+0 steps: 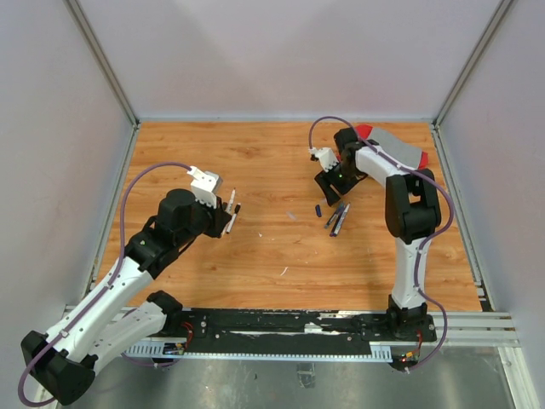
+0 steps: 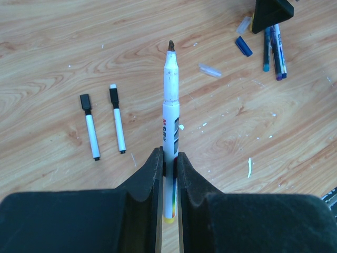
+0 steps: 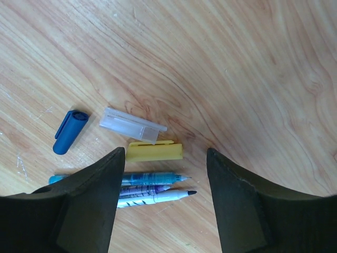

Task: Insert the pens into the pen caps
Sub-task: Pick up the pen cap from the center of the board, then place the pen cap at the center of the board.

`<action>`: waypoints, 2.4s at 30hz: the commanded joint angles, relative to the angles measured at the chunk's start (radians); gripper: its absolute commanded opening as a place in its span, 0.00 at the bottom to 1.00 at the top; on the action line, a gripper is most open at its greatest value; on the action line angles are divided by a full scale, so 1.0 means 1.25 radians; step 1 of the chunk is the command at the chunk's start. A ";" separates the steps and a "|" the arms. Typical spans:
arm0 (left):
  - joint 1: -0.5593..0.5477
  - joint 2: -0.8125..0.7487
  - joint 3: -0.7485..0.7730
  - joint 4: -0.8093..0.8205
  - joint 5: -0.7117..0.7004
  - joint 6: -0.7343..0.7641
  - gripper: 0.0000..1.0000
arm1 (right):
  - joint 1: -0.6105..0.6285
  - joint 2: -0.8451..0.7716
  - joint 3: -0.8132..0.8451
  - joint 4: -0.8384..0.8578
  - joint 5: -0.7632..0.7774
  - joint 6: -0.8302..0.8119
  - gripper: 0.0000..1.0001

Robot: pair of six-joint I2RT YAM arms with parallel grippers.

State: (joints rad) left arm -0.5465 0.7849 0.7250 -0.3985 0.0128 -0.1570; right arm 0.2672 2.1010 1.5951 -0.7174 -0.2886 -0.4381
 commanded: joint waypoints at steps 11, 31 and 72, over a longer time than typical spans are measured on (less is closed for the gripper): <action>0.003 0.003 -0.003 0.023 0.001 0.015 0.00 | 0.013 0.039 0.033 -0.051 -0.009 -0.016 0.48; 0.003 -0.017 -0.005 0.027 -0.011 0.012 0.00 | 0.022 -0.216 -0.101 0.075 0.165 0.283 0.35; 0.003 -0.039 -0.008 0.032 -0.031 0.009 0.01 | 0.552 -0.248 -0.354 0.100 0.446 0.952 0.32</action>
State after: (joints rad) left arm -0.5465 0.7475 0.7216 -0.3939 -0.0254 -0.1570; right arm 0.9413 1.7565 1.1233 -0.5507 0.1967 0.6857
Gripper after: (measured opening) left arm 0.140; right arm 0.433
